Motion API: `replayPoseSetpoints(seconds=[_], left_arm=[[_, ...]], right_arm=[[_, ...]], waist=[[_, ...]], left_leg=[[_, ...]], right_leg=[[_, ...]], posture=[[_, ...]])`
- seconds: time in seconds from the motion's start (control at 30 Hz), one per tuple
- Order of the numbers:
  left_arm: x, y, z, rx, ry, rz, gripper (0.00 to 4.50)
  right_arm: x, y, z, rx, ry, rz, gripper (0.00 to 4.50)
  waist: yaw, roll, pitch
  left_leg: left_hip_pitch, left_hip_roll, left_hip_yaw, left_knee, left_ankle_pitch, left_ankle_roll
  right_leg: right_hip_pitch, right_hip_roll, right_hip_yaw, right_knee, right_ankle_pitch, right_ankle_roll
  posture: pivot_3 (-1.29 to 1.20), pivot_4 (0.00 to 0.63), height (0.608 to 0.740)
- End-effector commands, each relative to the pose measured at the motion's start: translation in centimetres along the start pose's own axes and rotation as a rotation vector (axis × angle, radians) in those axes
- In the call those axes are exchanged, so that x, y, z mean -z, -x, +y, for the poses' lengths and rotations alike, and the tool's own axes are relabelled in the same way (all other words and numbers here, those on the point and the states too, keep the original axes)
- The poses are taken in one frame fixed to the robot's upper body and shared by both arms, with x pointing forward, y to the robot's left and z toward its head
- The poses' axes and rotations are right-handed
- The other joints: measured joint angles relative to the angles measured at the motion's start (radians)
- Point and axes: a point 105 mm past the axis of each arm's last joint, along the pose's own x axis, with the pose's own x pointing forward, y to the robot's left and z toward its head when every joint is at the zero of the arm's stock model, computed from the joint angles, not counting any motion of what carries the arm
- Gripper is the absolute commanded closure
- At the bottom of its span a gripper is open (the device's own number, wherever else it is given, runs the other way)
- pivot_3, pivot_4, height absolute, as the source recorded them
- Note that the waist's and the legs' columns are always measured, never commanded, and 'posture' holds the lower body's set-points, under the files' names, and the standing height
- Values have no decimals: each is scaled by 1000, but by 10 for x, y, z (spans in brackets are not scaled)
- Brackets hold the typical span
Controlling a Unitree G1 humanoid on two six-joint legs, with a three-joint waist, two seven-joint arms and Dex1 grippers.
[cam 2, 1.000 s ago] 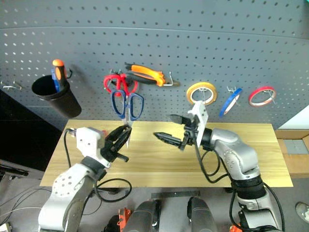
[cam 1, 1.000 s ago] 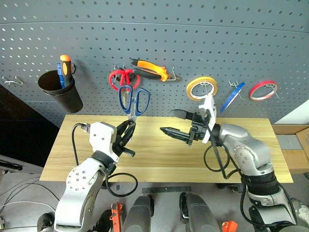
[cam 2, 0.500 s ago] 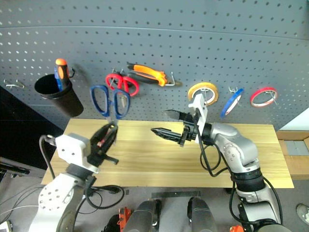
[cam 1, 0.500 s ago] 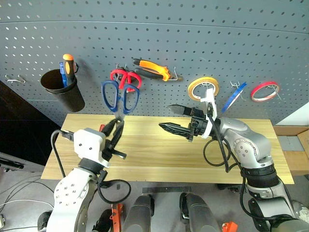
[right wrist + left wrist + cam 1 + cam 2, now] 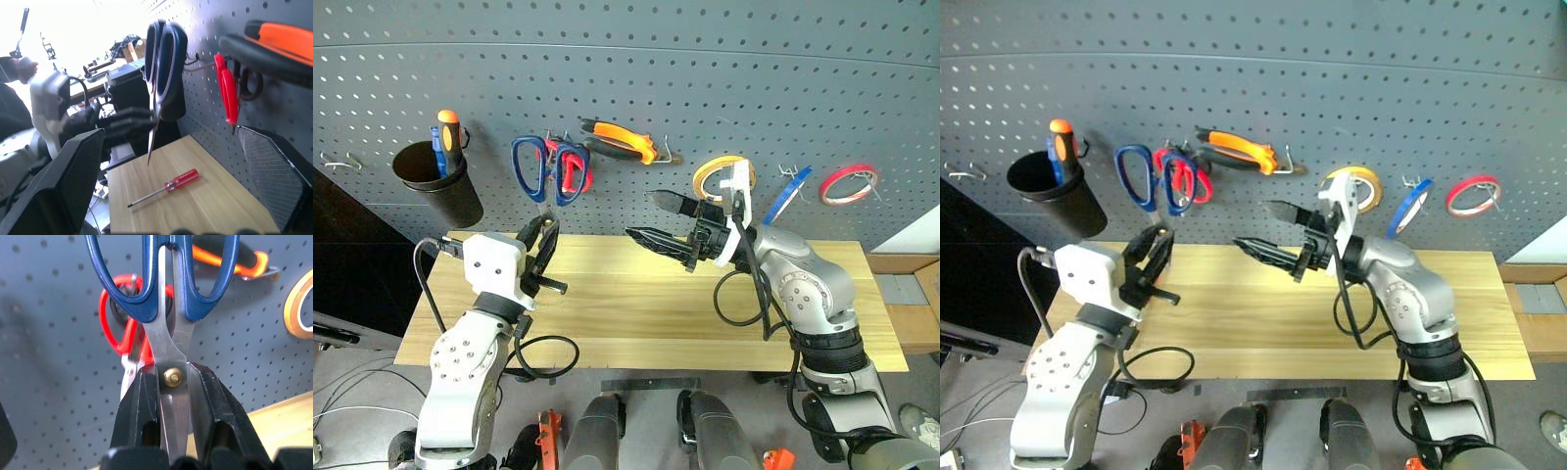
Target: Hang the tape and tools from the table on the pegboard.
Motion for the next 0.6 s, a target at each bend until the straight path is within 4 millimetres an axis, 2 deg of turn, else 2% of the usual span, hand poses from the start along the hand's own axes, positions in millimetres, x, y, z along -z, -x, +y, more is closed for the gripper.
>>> replayPoseSetpoints(seconds=[0.03,0.3,0.6], left_arm=[[-8,0,2,-2,4,-41,3993],[4,-8,0,8,36,-17,3993],[5,-14,-7,52,63,-30,3997]], right_arm=[[-24,-2,10,-34,66,-62,0],[-29,-4,11,-30,97,-56,0],[-30,-4,10,-22,106,-56,0]], waist=[[0,0,0],[0,0,0],[-1,0,-1]], left_leg=[[0,0,0,0,0,0],[0,0,0,0,0,0],[0,0,1,0,0,0]], right_leg=[[0,0,0,0,0,0],[0,0,0,0,0,0],[0,0,0,1,0,0]], posture=[[83,234,740],[74,228,740],[61,221,740]])
